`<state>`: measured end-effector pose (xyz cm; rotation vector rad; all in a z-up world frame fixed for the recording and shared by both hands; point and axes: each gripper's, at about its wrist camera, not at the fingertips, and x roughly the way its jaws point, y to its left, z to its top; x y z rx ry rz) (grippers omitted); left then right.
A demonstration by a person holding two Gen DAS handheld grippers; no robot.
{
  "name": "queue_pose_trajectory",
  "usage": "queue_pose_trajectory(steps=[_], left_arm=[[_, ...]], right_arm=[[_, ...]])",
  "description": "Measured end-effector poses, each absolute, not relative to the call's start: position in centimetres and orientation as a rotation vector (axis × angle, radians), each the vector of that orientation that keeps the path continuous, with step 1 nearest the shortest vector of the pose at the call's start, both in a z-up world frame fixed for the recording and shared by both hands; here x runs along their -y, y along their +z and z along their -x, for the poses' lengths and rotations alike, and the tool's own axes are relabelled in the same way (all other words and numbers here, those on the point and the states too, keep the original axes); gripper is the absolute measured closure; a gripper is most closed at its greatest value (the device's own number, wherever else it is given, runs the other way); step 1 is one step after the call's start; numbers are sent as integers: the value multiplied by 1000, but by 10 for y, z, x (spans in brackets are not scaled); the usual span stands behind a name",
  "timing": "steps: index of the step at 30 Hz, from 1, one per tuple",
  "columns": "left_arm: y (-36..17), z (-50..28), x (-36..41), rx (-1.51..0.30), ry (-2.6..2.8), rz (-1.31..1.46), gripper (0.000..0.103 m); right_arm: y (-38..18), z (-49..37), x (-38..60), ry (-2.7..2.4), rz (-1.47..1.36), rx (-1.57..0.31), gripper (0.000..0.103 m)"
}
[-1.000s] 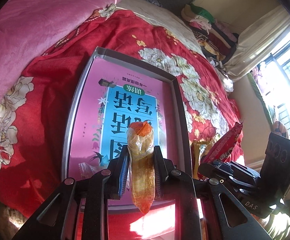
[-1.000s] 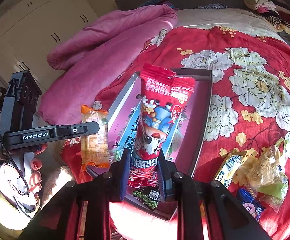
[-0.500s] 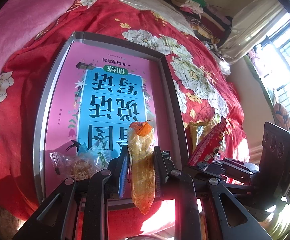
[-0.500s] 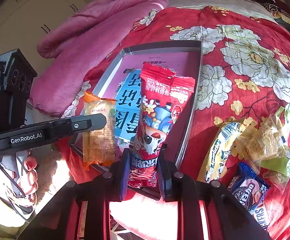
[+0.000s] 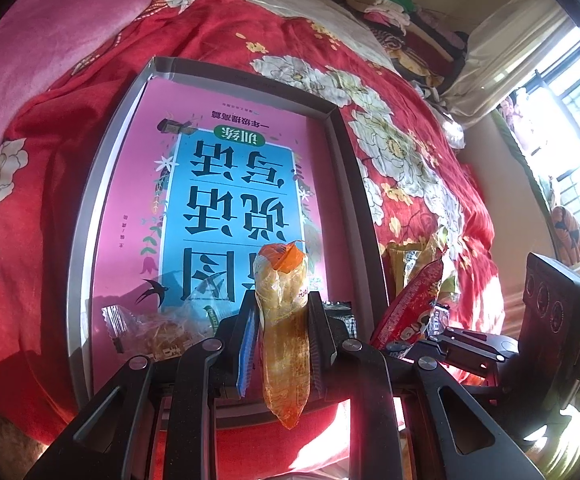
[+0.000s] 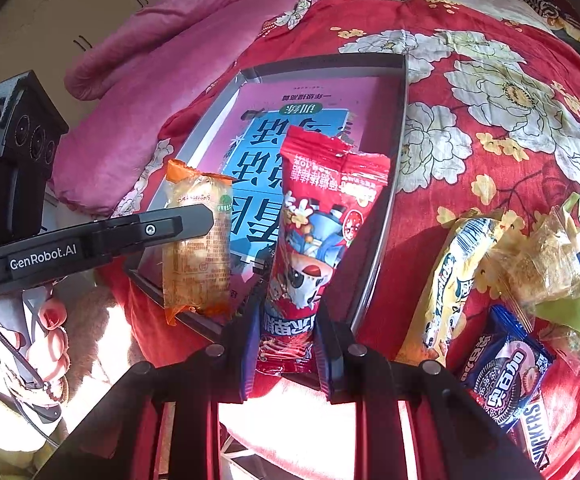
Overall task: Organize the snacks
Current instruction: 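Lower the corn stick bag with the left tool while the right tool lowers the red bag into the tray, then open both tools to release the corn sticks and red bag onto the book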
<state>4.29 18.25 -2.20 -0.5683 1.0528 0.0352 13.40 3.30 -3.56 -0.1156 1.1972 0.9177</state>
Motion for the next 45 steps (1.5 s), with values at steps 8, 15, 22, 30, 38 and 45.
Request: queue_pose_trajectory(steps=[8, 15, 22, 30, 38, 45], left_arm=[[-23, -42, -185, -1055, 47, 564, 79], [-23, -42, -187, -1052, 54, 565, 79], [-23, -41, -189, -1048, 61, 570, 79], [-24, -41, -190, -1051, 61, 587, 79], [-23, -41, -191, -1051, 69, 586, 79], [-21, -41, -193, -1045, 68, 588, 79]], right_arm=[[-38, -135, -33, 904, 123, -1202, 77], [-33, -132, -35, 908, 139, -1185, 77], [-29, -129, -35, 916, 142, -1162, 77], [-28, -132, -32, 900, 138, -1161, 76], [-24, -133, -28, 888, 123, -1144, 71], [-20, -134, -27, 881, 119, -1130, 70]])
